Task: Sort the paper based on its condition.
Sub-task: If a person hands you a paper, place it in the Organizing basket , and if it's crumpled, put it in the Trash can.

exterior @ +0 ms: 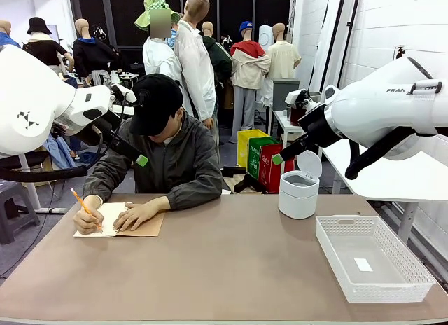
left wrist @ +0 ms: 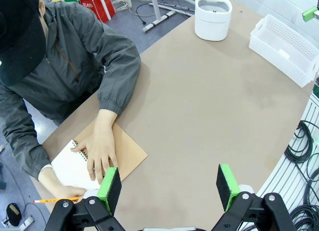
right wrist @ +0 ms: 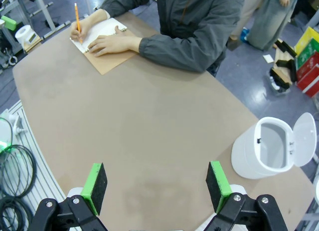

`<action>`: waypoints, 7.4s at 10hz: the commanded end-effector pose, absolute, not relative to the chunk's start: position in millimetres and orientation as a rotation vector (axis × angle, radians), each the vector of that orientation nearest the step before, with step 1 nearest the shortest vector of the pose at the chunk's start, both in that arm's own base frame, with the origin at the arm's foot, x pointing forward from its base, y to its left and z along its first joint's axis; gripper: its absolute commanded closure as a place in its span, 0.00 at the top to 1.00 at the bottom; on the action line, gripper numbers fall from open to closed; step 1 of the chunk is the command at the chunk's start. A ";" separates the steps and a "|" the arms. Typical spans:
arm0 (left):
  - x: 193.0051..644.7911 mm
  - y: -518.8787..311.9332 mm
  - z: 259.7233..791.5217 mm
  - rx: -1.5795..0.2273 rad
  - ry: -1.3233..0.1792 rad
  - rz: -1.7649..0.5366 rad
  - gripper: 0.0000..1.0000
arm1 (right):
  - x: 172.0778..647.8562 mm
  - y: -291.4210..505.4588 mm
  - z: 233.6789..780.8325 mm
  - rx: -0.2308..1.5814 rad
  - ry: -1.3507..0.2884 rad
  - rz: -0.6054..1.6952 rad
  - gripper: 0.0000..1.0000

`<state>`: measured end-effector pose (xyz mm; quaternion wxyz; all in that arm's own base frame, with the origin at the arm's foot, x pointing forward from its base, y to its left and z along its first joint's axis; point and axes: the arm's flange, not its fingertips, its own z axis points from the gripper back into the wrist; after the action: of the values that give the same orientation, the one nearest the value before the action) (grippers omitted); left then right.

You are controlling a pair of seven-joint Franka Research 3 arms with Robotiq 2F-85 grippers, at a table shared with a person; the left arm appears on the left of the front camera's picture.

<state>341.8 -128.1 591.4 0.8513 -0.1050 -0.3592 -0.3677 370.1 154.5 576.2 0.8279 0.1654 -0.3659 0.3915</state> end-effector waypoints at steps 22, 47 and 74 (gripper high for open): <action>342.4 -127.2 593.6 -0.224 -0.750 -0.775 1.00 | 370.1 155.0 575.9 0.357 -0.777 0.833 1.00; 342.4 -127.2 593.6 -0.224 -0.750 -0.775 1.00 | 370.1 155.0 575.9 0.357 -0.777 0.833 1.00; 342.4 -127.2 593.6 -0.224 -0.750 -0.775 1.00 | 370.1 155.0 575.9 0.357 -0.777 0.833 1.00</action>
<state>341.8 -128.1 591.4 0.8514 -0.1050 -0.3590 -0.3678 370.1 154.5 576.2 0.8279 0.1654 -0.3659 0.3915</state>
